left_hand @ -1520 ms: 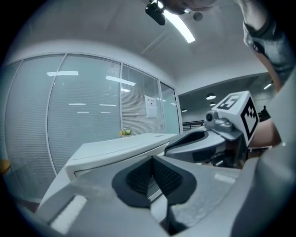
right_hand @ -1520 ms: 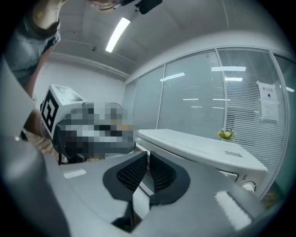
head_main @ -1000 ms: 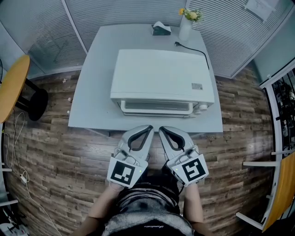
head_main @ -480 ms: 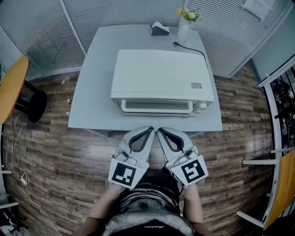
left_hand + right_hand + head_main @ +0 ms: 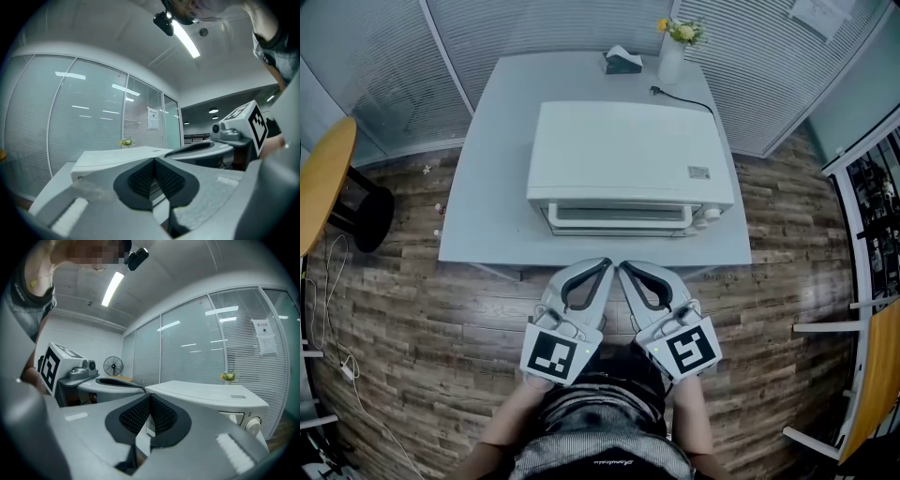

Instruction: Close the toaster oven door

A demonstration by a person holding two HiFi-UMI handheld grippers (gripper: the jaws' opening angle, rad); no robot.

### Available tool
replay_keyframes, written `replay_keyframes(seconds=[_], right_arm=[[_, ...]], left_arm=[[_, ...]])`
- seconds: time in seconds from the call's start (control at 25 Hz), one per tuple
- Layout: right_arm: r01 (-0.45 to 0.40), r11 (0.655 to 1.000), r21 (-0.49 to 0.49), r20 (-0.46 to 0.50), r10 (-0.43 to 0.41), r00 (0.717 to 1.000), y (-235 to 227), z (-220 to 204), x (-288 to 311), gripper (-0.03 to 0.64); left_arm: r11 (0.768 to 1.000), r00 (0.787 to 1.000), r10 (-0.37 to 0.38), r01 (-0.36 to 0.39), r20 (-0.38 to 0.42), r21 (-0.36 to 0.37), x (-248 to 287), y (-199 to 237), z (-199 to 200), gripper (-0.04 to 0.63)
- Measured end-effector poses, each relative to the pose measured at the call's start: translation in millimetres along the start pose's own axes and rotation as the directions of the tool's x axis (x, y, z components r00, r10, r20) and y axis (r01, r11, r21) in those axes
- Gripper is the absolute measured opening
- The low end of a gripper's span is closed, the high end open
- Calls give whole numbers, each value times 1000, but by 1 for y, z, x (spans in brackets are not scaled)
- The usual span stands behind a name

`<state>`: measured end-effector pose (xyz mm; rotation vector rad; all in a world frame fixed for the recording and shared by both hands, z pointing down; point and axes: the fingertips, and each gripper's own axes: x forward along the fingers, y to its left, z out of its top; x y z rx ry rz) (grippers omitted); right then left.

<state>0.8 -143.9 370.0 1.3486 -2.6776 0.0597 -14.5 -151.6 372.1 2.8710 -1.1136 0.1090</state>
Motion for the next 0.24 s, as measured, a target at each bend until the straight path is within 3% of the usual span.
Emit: replay_keyframes(seconds=[0.24], right_arm=[[7, 1000, -9, -10, -7, 1000, 2, -2, -1, 2]], left_arm=[[1000, 1000, -4, 4, -3, 0, -3, 0, -2, 5]])
